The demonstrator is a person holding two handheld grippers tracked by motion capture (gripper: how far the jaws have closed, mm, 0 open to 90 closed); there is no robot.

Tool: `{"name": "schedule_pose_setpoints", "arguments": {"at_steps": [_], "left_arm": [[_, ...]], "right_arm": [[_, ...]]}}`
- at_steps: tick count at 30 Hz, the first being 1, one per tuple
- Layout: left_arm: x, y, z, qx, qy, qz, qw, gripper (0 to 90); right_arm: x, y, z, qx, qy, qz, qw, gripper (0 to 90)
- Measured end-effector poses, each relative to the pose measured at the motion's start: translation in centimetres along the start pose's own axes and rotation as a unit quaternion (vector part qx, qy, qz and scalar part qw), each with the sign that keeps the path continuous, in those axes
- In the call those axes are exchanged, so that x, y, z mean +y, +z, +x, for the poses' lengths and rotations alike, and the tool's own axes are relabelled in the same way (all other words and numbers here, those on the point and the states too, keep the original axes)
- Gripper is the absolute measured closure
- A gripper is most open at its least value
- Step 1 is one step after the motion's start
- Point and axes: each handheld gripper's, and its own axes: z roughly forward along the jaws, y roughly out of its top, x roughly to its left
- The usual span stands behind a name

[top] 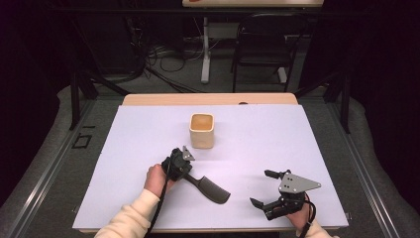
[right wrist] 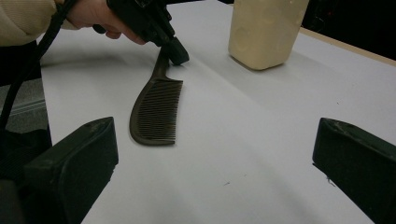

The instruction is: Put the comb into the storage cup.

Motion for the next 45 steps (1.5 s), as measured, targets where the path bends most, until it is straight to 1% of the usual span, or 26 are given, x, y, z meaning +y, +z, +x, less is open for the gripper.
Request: {"name": "schedule_pose_setpoints", "arguments": {"at_steps": [2,7,9,11,12,14,15,16,18,21,30,32,36,45], "left_arm": [[-0.1,-0.1,0.0,-0.003,-0.001,0.001,1.0000,90.0],[-0.2,-0.2,0.0,-0.002,-0.003,0.003,1.0000,90.0],[-0.2,-0.2,-0.1,-0.004,-0.003,0.004,1.0000,90.0],[-0.2,-0.3,-0.1,-0.005,-0.006,0.005,1.0000,90.0],[-0.3,-0.3,-0.1,-0.007,-0.007,0.005,0.9999,90.0],[-0.5,-0.5,-0.2,-0.008,-0.007,0.005,0.9999,90.0],[-0.5,-0.5,-0.2,-0.008,-0.009,0.005,0.9999,90.0],[-0.6,-0.5,-0.1,-0.008,-0.010,0.004,0.9999,90.0],[-0.7,-0.6,-0.1,-0.007,-0.011,0.003,0.9999,90.0],[-0.9,-0.8,-0.1,-0.008,-0.012,0.005,0.9999,90.0],[-1.4,-1.2,-0.3,-0.015,-0.010,0.006,0.9998,90.0],[-1.5,-1.3,-0.3,-0.019,-0.012,0.006,0.9997,90.0],[-1.8,-1.5,-0.3,-0.025,-0.018,0.005,0.9995,90.0],[-2.2,-1.7,-0.6,-0.030,-0.017,0.007,0.9994,90.0]], "right_arm": [[0.0,0.0,0.0,-0.001,-0.001,0.000,1.0000,0.0],[0.0,0.1,0.0,-0.001,0.000,0.002,1.0000,0.0],[0.0,0.1,0.0,0.000,-0.003,0.002,1.0000,0.0],[0.0,0.1,0.1,0.000,0.003,0.003,1.0000,0.0],[0.0,0.0,0.0,-0.001,-0.002,0.002,1.0000,0.0],[0.0,0.0,0.1,0.000,-0.003,0.001,1.0000,0.0],[0.0,0.0,0.0,0.000,-0.002,0.001,1.0000,0.0],[0.0,0.1,0.0,0.000,0.003,0.003,1.0000,0.0],[0.0,0.1,0.0,0.000,-0.002,0.002,1.0000,0.0],[0.0,0.1,0.1,0.000,0.001,0.004,1.0000,0.0],[0.0,0.1,0.1,0.001,0.000,0.003,1.0000,0.0],[0.0,0.0,0.1,0.001,-0.002,0.004,1.0000,0.0],[0.0,0.1,0.0,0.000,0.002,0.003,1.0000,0.0],[-0.1,0.1,0.0,0.001,0.000,0.003,1.0000,0.0]]}}
